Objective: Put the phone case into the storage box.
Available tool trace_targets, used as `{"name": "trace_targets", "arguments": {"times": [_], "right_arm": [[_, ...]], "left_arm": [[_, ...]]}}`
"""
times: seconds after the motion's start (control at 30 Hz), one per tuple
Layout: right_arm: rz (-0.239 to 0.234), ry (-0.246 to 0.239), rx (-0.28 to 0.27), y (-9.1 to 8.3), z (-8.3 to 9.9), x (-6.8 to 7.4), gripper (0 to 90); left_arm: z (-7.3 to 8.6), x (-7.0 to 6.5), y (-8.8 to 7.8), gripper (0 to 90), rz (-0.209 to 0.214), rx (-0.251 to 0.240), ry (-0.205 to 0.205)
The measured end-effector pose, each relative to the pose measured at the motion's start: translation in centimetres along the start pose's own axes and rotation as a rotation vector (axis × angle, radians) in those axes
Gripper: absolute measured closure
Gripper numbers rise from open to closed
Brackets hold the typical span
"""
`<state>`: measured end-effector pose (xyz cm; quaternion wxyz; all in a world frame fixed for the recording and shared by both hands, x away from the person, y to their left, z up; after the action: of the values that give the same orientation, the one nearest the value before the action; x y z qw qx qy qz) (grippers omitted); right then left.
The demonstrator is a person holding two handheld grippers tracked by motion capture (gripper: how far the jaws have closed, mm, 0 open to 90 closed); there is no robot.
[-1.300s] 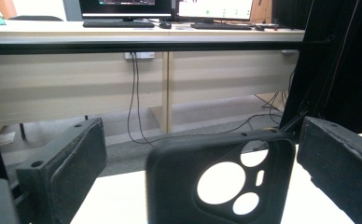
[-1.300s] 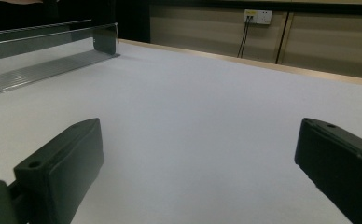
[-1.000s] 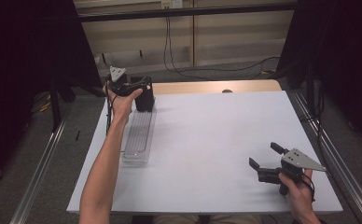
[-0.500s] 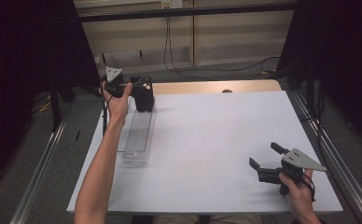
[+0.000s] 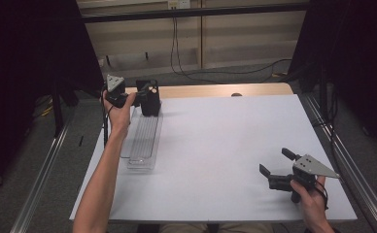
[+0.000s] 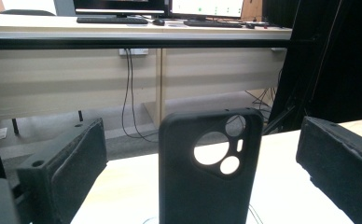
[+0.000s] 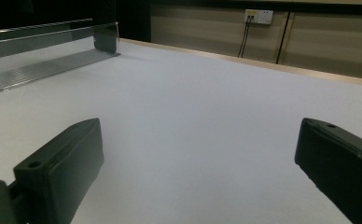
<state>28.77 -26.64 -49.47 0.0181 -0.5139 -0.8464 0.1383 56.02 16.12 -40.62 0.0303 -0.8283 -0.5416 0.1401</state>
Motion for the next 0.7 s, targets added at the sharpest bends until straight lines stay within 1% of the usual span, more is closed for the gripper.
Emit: {"name": "trace_targets", "arguments": {"times": [0.03, 0.07, 0.1, 0.17, 0.2, 0.23, 0.27, 0.33, 0.4, 0.53, 0.57, 0.7], "right_arm": [[0.0, -0.002, 0.0, 0.0, 0.0, 0.0, 0.8], [0.0, -0.002, 0.0, 0.0, 0.0, 0.0, 0.8], [0.0, -0.002, 0.001, 0.0, 0.0, 0.0, 0.8], [0.003, -0.001, -0.001, 0.0, 0.0, -0.1, 0.8], [0.003, -0.001, -0.001, 0.0, 0.0, -0.1, 0.8], [0.003, 0.0, -0.002, 0.0, 0.0, -0.1, 0.7], [0.003, 0.0, -0.002, 0.0, 0.0, -0.1, 0.7], [0.007, 0.004, -0.002, 0.1, 0.0, -0.1, 0.7], [0.0, -0.001, -0.001, 0.1, 0.0, -0.1, 0.7], [-0.001, 0.003, 0.0, 0.1, 0.1, -0.1, 0.7], [0.003, 0.007, -0.004, 0.1, 0.1, -0.2, 0.7], [0.003, 0.013, -0.002, 0.0, 0.1, -0.2, 0.7]], "left_arm": [[0.0, 0.0, -0.2, 2.1, -0.012, 0.001, 0.006], [0.0, 0.0, -0.2, 2.0, -0.012, 0.001, 0.006], [-0.1, 0.0, -0.3, 2.0, -0.02, 0.01, 0.022], [-0.3, -0.2, -0.6, 2.1, 0.002, -0.006, 0.013], [-0.3, -0.2, -0.7, 2.1, -0.004, 0.0, 0.012], [-0.3, -0.4, -0.9, 2.1, 0.009, -0.007, 0.014], [-0.3, -0.4, -0.9, 2.1, 0.009, -0.007, 0.014], [-0.1, -0.7, -1.4, 2.1, 0.021, -0.005, 0.022], [0.0, -0.8, -1.5, 2.1, 0.027, -0.009, 0.027], [0.2, -1.0, -2.0, 2.1, 0.034, -0.012, 0.025], [0.3, -1.1, -2.2, 2.1, 0.047, -0.011, 0.035], [0.4, -1.1, -2.5, 2.3, 0.044, -0.013, 0.028]]}}
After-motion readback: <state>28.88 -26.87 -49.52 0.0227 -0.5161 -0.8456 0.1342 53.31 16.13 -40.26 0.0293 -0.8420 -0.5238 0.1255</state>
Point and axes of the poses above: each handheld gripper's, and its own axes: y roughly forward along the jaws, z roughly out of its underside, x roughly to its left, the point moved 8 cm from there along y, roughly forward along the jaws, and after that the axes turned 8 degrees about -y, right-handed, at the moved point
